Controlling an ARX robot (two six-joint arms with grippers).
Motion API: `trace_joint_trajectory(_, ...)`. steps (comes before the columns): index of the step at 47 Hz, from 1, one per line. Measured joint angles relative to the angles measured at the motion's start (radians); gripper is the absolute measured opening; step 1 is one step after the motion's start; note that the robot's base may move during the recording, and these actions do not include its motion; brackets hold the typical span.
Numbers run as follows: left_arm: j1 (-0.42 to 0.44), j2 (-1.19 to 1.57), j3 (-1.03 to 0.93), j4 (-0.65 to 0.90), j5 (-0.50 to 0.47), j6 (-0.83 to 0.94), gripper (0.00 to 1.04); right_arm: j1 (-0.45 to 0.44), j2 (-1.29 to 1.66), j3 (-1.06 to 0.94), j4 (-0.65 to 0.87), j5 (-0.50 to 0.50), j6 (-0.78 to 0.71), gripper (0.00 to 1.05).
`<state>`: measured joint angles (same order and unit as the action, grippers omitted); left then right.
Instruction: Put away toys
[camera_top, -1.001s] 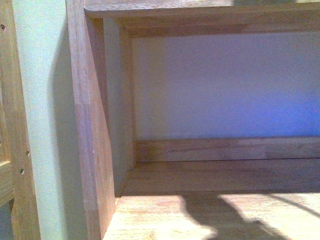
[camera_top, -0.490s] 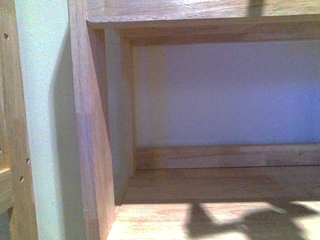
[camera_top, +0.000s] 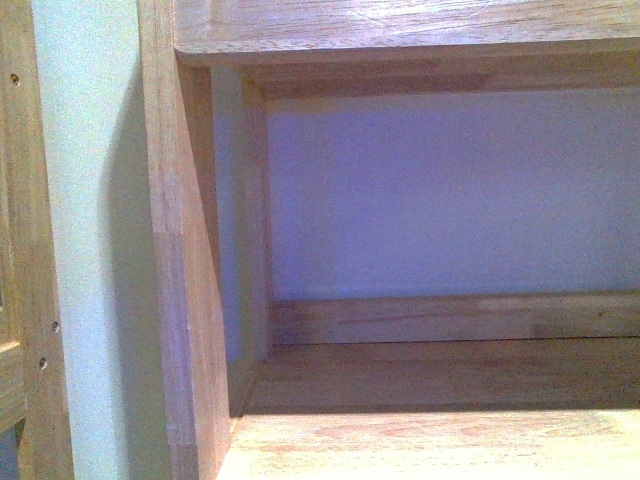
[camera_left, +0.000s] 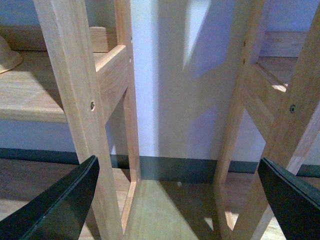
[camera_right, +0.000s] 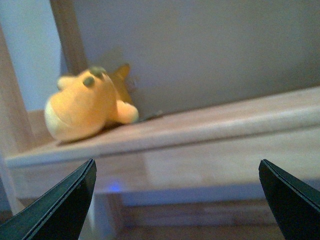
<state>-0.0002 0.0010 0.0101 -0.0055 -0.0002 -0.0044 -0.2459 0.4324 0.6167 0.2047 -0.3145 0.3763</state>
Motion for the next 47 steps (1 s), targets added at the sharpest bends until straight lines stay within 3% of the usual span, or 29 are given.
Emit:
trace_joint_trajectory(6,0.0,0.0,0.0,0.0,0.0,0.0,0.99,0.06,-0.085,-0.154,-0.027,0.036,-0.027,0.98)
trace_joint_trajectory(7,0.0,0.0,0.0,0.0,0.0,0.0,0.98,0.083,-0.086,-0.155,-0.055,0.06,-0.048,0.96)
trace_joint_trajectory(9,0.0,0.0,0.0,0.0,0.001,0.0,0.98,0.161,-0.09,-0.127,-0.212,0.205,-0.14,0.88)
trace_joint_trajectory(12,0.0,0.0,0.0,0.0,0.0,0.0,0.98,0.223,-0.117,-0.152,-0.332,0.29,-0.241,0.76)
trace_joint_trajectory(23,0.0,0.0,0.0,0.0,0.0,0.0,0.99,0.242,-0.215,-0.321,-0.29,0.311,-0.352,0.33)
trace_joint_trajectory(34,0.0,0.0,0.0,0.0,0.0,0.0,0.99,0.242,-0.266,-0.405,-0.258,0.311,-0.369,0.03)
trace_joint_trajectory(47,0.0,0.0,0.0,0.0,0.0,0.0,0.99,0.242,-0.319,-0.484,-0.232,0.311,-0.37,0.03)
